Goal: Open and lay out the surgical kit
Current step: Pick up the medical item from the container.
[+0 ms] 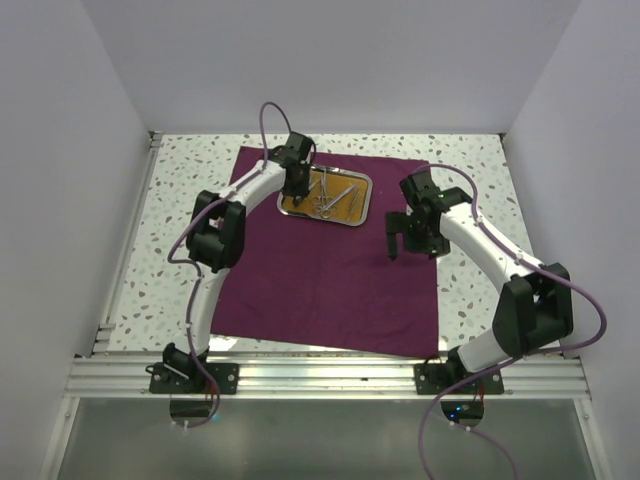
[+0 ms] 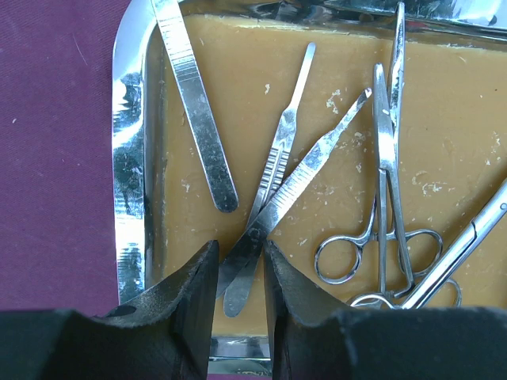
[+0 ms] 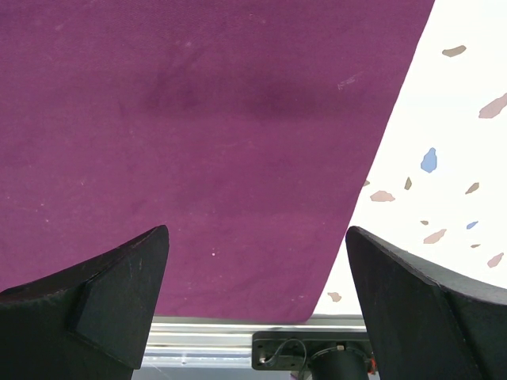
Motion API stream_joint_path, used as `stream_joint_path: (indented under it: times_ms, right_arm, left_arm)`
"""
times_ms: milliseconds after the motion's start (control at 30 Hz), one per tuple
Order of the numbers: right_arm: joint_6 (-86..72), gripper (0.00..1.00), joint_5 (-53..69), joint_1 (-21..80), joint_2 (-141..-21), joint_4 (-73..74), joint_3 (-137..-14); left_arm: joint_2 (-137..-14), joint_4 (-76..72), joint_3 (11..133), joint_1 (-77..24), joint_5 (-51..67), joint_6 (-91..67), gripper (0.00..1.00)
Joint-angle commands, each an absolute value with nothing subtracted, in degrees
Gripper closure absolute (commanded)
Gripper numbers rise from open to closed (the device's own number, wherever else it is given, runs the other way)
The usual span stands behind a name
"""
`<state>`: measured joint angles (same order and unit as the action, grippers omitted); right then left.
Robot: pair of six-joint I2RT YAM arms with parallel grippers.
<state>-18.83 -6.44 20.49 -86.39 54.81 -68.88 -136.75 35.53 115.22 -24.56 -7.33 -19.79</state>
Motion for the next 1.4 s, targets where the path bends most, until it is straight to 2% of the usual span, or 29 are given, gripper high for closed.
stream_joint_path:
  times_ms: [0, 333, 433, 600, 633, 733, 800, 833, 1033, 1200, 1367]
  right_arm:
    - [-18.54, 0.03, -6.15, 20.21, -87.10, 54.49, -69.87]
    - [-18.19, 0.03, -6.77, 20.13, -87.63, 55.11, -70.40]
    - [-18.19, 0.03, -6.59, 20.13, -87.80, 55.02, -70.22]
    - [-18.46, 0.03, -5.63, 20.21, -88.77, 54.84, -70.40]
    - [-18.46, 0.03, -5.45, 20.21, -88.94, 54.76, -70.57]
    - [-18.46, 0.03, -5.54, 20.13, -89.21, 55.02, -71.28]
    - [-18.28, 0.03, -5.89, 20.21, -89.56, 55.28, -71.72]
    - [-18.19, 0.03, -5.89, 20.13, -89.47, 55.37, -71.72]
    - [-18.37, 0.03, -5.89, 20.21, -89.91, 55.11, -71.46]
    - [-18.81, 0.03, -5.45, 20.21, -90.26, 54.58, -71.19]
    - [-18.98, 0.03, -5.19, 20.13, -90.18, 54.32, -71.02]
  left_arm:
    - [-138.42, 35.24, 114.96, -24.26, -7.73, -18.63, 0.67]
    - [-143.26, 39.19, 115.93, -24.17, -9.31, -18.02, 0.73]
    - [-141.34, 37.36, 112.96, -24.17, -10.72, -17.32, 0.74]
    - [-141.14, 36.47, 113.99, -24.00, -12.22, -15.38, 0.63]
    - [-141.76, 37.08, 115.82, -23.65, -12.04, -15.38, 0.56]
    - [-144.40, 39.19, 118.38, -22.68, -9.94, -16.00, 0.47]
    - [-146.15, 40.60, 119.44, -22.59, -9.23, -16.17, 0.53]
    - [-146.51, 40.78, 119.53, -22.67, -9.23, -16.08, 0.64]
    - [-145.90, 39.64, 117.16, -22.50, -8.88, -16.26, 0.84]
    - [-144.85, 39.73, 117.77, -22.41, -8.96, -16.00, 0.92]
    - [-143.27, 40.78, 120.23, -22.15, -9.31, -16.00, 0.95]
